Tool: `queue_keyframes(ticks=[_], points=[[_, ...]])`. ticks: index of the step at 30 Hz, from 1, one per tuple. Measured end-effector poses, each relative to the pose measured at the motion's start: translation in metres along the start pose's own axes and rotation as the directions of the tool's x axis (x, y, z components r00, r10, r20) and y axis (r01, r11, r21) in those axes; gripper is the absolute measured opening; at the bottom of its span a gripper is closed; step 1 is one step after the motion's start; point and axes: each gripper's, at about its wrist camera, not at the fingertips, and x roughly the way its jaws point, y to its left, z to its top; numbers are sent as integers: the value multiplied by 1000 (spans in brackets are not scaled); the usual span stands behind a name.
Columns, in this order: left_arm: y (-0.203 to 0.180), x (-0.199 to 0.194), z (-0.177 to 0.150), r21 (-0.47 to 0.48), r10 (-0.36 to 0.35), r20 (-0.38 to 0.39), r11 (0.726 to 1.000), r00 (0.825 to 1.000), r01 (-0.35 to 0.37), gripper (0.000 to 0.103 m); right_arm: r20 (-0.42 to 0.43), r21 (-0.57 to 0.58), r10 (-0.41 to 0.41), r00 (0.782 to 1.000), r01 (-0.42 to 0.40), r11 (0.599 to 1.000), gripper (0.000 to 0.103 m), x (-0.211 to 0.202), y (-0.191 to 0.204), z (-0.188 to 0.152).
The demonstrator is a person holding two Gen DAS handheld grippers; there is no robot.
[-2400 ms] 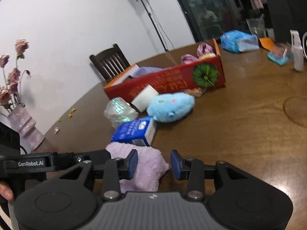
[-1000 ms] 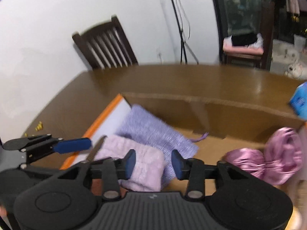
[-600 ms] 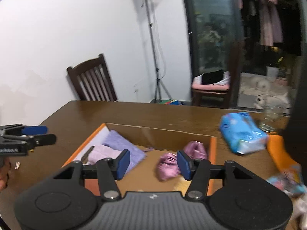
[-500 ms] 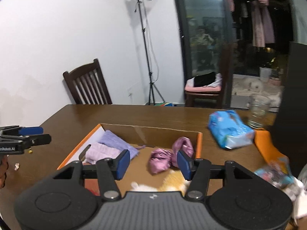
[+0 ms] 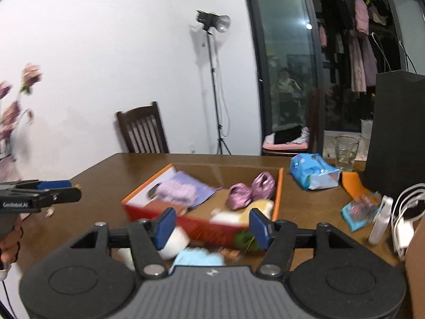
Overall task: Organize soft objects
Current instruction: 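Move both tools back over the light blue plush toy, then close both tools on the light blue plush toy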
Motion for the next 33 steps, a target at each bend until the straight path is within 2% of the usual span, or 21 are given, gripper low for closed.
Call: queue_keyframes(ticks=[3, 6, 9, 12, 15, 19, 25, 28, 30, 33], points=[[1, -23, -33, -26, 18, 7, 1000, 1000, -18, 82, 15, 2, 22, 1000, -22, 1000, 68, -19, 17, -36], [3, -31, -62, -102, 20, -33, 995, 999, -23, 82, 11, 36, 32, 999, -33, 999, 68, -29, 31, -73], [0, -24, -79, -119, -16, -86, 993, 996, 5, 82, -17, 86, 59, 998, -57, 995, 68, -29, 36, -102], [-5, -9, -87, -104, -8, -112, 995, 994, -4, 82, -51, 77, 50, 997, -46, 996, 68, -20, 38, -114], [-6, 8, -92, -133, -33, -146, 991, 989, 13, 82, -50, 97, 15, 999, -10, 995, 68, -11, 34, -119], [-6, 30, -94, -145, -47, -190, 989, 981, 19, 82, -79, 140, 18, 997, -7, 990, 68, 8, 23, -123], [-12, 56, -78, -189, -108, -181, 979, 978, 73, 80, -87, 187, 24, 996, -8, 982, 68, 38, 7, -112], [-20, 74, -64, -207, -177, -172, 968, 969, 140, 75, -89, 217, 32, 996, -12, 976, 68, 56, -5, -103], [-25, 94, -54, -230, -234, -186, 955, 954, 190, 67, -88, 230, 32, 996, -11, 973, 68, 71, -13, -96], [-35, 131, -44, -243, -250, -233, 951, 940, 193, 59, -98, 267, 25, 995, 2, 964, 66, 98, -27, -87]])
